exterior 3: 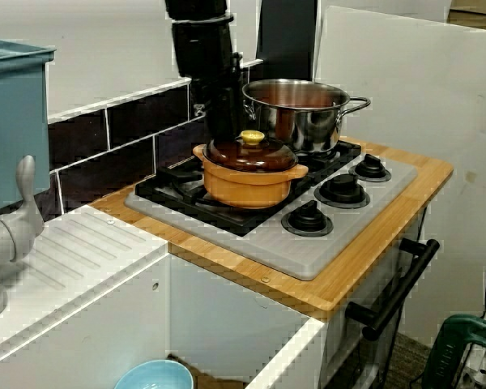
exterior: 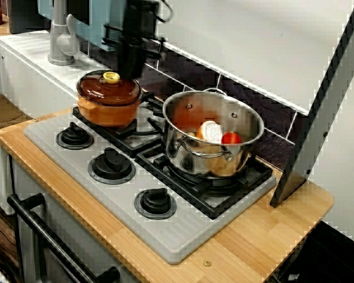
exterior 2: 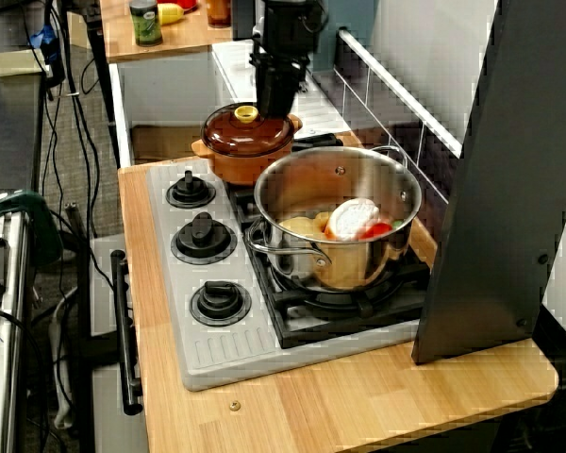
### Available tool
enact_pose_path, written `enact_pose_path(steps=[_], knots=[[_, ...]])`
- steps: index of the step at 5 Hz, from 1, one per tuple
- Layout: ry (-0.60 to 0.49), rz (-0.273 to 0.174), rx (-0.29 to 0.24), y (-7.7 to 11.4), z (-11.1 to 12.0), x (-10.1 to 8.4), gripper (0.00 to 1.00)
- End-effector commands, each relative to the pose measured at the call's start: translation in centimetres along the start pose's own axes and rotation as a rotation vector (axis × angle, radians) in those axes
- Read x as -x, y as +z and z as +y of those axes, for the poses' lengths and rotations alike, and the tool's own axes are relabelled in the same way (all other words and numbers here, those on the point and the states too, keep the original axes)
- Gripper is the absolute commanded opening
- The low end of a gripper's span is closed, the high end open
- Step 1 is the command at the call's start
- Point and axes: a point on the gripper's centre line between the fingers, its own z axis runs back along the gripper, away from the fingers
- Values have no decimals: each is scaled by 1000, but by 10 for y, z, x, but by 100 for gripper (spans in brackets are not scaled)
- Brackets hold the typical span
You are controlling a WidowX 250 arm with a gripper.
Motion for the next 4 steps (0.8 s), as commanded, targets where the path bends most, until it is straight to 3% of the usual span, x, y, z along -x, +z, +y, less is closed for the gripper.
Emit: enact_pose_path(steps=[1,2,4], knots=[[93,-88,22,31,45,-5,0],[101,-83,75,41,48,-5,0],[60,-68,105,38,27,-2,0]])
